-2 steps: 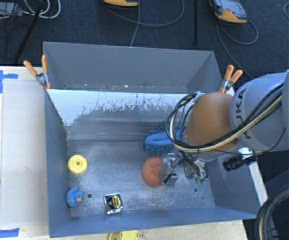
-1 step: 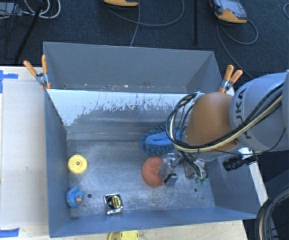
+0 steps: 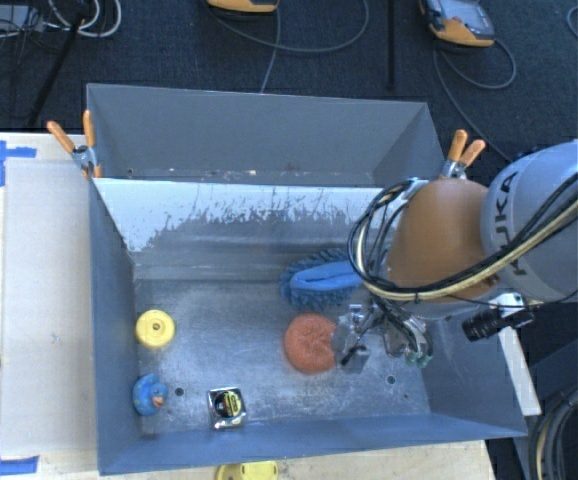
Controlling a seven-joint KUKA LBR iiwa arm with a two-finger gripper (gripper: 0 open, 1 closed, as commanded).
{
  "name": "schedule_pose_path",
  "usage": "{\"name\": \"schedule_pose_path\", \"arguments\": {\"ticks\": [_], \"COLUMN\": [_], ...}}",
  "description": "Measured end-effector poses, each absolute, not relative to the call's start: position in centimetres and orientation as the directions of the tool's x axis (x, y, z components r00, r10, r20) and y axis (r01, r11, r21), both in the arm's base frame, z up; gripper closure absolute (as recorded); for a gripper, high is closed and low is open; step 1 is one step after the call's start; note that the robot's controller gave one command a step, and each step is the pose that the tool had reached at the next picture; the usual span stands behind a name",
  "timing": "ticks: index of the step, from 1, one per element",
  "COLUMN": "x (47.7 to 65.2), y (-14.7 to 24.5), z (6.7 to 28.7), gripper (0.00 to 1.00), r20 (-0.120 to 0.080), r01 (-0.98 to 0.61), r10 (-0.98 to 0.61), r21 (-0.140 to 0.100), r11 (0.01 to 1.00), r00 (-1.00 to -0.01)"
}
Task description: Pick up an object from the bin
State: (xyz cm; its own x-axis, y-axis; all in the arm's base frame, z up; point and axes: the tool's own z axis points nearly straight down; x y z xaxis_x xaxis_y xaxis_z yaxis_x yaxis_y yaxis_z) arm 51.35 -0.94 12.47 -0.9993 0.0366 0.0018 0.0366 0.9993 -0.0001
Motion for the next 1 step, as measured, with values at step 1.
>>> {"name": "schedule_pose_path", "arguments": {"ticks": [1], "x": [51.82], "y": [-1.87], "z": [15.25], "gripper": [1.00], "r20": [0.001], "r01": [0.048], "r10": [0.048], "r21": [0.000], "r11": [0.999], "r00": [-0.999]}}
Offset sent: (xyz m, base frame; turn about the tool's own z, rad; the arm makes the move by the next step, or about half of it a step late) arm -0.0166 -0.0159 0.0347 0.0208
